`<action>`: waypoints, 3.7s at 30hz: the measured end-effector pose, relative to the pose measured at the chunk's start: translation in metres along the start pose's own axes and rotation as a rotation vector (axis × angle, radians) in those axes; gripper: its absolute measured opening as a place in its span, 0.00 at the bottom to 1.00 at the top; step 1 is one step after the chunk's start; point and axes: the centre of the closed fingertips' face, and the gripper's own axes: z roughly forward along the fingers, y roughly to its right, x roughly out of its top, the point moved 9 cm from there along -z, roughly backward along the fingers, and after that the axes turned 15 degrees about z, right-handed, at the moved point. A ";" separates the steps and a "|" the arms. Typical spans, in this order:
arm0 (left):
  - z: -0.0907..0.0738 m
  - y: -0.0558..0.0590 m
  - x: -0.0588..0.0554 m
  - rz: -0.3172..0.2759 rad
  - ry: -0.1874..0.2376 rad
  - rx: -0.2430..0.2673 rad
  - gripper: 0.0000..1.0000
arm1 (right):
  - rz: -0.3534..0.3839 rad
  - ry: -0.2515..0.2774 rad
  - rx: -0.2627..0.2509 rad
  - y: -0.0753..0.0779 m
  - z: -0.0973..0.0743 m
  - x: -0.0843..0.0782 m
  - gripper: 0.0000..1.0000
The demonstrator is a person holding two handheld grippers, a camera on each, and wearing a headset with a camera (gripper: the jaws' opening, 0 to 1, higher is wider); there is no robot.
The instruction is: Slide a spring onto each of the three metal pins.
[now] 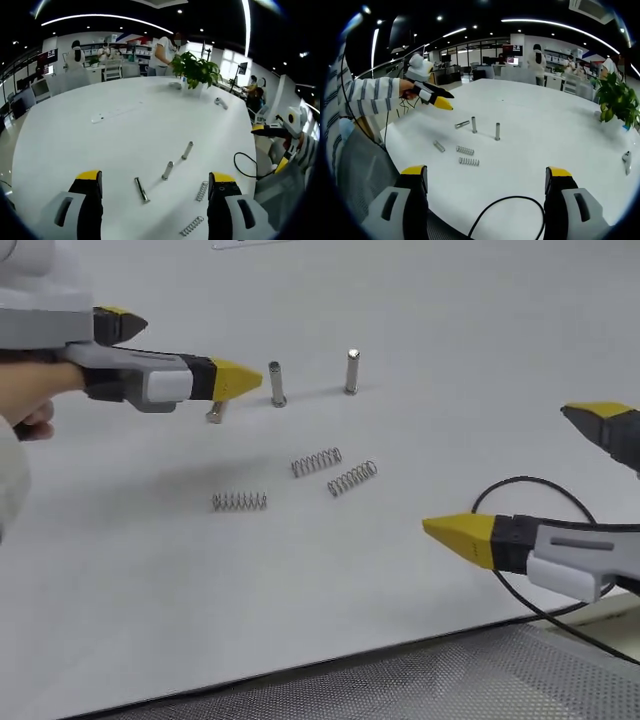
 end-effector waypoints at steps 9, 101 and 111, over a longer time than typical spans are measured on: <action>0.011 -0.007 -0.007 -0.004 -0.066 0.007 0.74 | 0.002 -0.004 0.003 0.000 0.002 -0.002 0.96; 0.079 0.000 -0.035 0.016 -0.353 0.089 0.00 | 0.081 -0.039 0.034 -0.001 0.009 -0.010 0.89; 0.072 -0.003 -0.026 0.013 -0.313 0.105 0.00 | 0.077 -0.025 0.007 0.005 0.005 -0.007 0.90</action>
